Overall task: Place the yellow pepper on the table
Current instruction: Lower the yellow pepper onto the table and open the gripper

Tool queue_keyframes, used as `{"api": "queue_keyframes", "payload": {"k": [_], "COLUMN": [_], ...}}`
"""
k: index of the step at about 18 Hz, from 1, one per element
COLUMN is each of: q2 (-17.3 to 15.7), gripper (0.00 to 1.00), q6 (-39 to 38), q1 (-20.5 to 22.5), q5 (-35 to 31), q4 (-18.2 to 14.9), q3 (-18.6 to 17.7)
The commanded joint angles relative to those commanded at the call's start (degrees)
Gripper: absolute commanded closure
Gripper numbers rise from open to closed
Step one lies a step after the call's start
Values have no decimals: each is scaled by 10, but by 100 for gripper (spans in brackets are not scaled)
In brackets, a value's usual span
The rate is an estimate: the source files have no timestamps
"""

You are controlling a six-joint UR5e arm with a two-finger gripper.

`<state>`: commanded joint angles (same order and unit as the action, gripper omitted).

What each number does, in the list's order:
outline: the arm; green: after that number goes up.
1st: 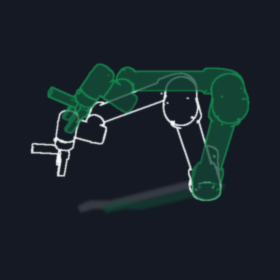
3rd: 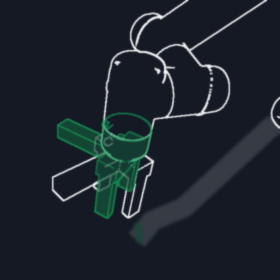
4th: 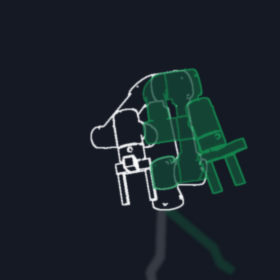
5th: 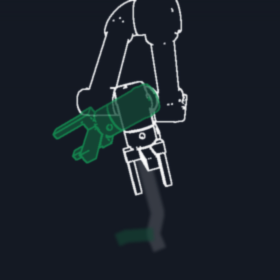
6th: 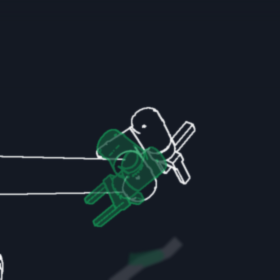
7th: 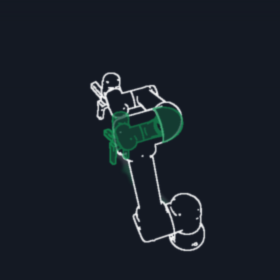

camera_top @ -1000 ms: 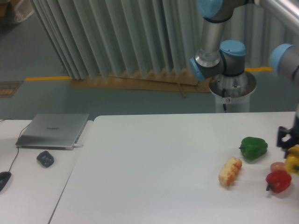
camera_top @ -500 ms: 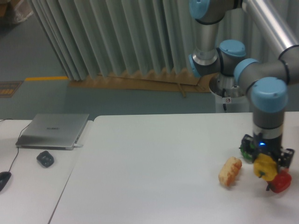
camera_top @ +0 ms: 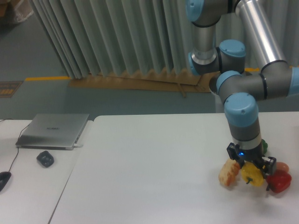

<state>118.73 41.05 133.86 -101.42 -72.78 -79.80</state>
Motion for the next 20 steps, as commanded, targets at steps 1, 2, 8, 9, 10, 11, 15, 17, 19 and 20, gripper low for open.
{"api": "queue_keyframes", "payload": {"k": [1, 2, 8, 9, 10, 11, 15, 17, 19, 20], "q2": [-1, -2, 6, 6, 6, 6, 5, 3, 1, 0], "gripper": [53, 53, 52, 48, 27, 0, 0, 0, 0, 0], "q6": [0, -2, -11, -11, -8, -4, -2, -2, -2, -3], "q1": [1, 0, 0, 0, 0, -1, -1, -1, -1, -1], "q5": [0, 2, 1, 1, 0, -1, -7, -8, -8, -10], "q4": [3, 3, 11, 18, 19, 20, 33, 33, 33, 32], "q3": [2, 2, 6, 4, 2, 0, -8, -8, -10, -11]}}
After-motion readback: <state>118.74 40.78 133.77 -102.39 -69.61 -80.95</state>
